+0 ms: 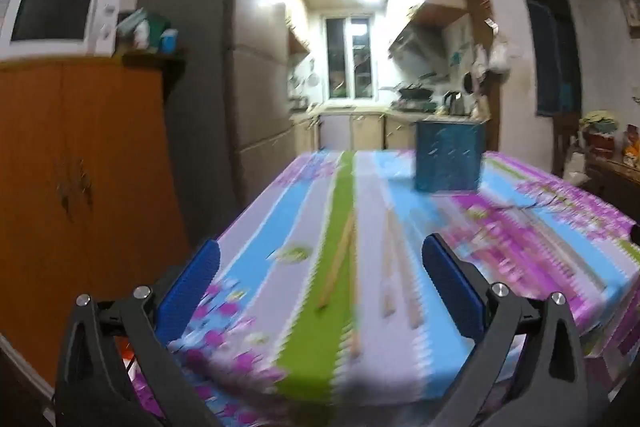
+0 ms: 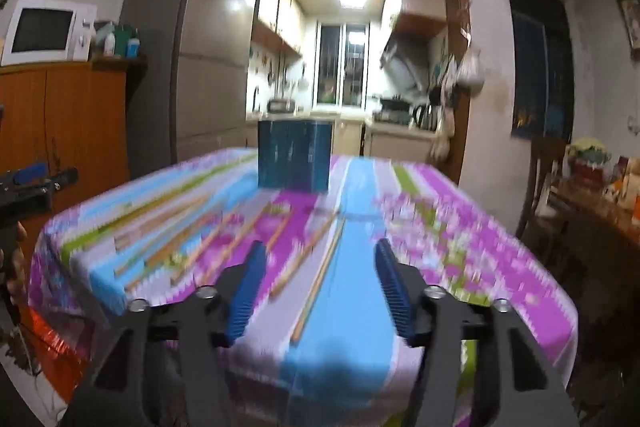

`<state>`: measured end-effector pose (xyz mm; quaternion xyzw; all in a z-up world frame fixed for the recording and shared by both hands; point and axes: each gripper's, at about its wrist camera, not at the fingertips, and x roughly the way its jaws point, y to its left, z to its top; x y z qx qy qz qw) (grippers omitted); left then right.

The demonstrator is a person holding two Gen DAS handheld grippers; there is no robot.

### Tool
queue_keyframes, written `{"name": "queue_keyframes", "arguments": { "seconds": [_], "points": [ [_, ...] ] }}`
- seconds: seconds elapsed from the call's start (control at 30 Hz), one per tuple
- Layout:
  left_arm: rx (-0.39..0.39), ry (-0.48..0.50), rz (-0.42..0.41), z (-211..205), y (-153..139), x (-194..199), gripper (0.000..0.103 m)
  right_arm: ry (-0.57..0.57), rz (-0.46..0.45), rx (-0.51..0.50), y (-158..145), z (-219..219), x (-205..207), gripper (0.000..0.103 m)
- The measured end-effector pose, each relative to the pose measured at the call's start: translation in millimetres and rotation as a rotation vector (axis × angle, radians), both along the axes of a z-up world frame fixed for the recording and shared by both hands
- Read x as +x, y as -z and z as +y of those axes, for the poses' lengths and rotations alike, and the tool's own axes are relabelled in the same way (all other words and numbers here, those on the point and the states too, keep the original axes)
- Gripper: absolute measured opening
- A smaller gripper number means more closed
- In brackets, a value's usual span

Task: Organize utensils
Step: 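Move both open grippers down toward the loose wooden chopsticks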

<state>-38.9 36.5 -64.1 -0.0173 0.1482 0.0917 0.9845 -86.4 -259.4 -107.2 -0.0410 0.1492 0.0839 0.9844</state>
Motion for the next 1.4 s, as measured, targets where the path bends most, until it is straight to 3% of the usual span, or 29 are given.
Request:
{"name": "queue_keyframes", "arguments": {
  "seconds": [0.1, 0.27, 0.37, 0.6, 0.77, 1.1, 1.17, 1.4],
  "points": [
    [0.011, 0.017, 0.071, 24, 20, -5, 0.086, 0.004, 0.011, -0.011, 10, -1, 4, 0.054],
    [0.032, 0.080, 0.201, 45, 37, 16, 0.057, 0.006, 0.046, -0.022, 14, -8, 18, 0.054],
    [0.059, 0.137, 0.245, 47, 39, 36, 0.049, 0.001, 0.064, -0.024, 18, -3, 28, 0.054],
    [0.049, 0.265, 0.302, 45, 48, 64, 0.049, 0.001, 0.073, -0.034, 16, 0, 41, 0.054],
    [0.042, 0.291, 0.299, 50, 50, 68, 0.025, -0.006, 0.086, -0.036, 18, 2, 48, 0.054],
    [0.067, 0.284, 0.237, 50, 57, 67, 0.021, -0.011, 0.160, -0.036, 42, 7, 38, 0.041],
    [0.064, 0.282, 0.229, 52, 58, 67, 0.021, -0.013, 0.164, -0.030, 44, 9, 38, 0.034],
    [0.048, 0.261, 0.204, 53, 61, 66, 0.019, -0.012, 0.157, -0.031, 46, 17, 33, 0.026]
  ]
}}
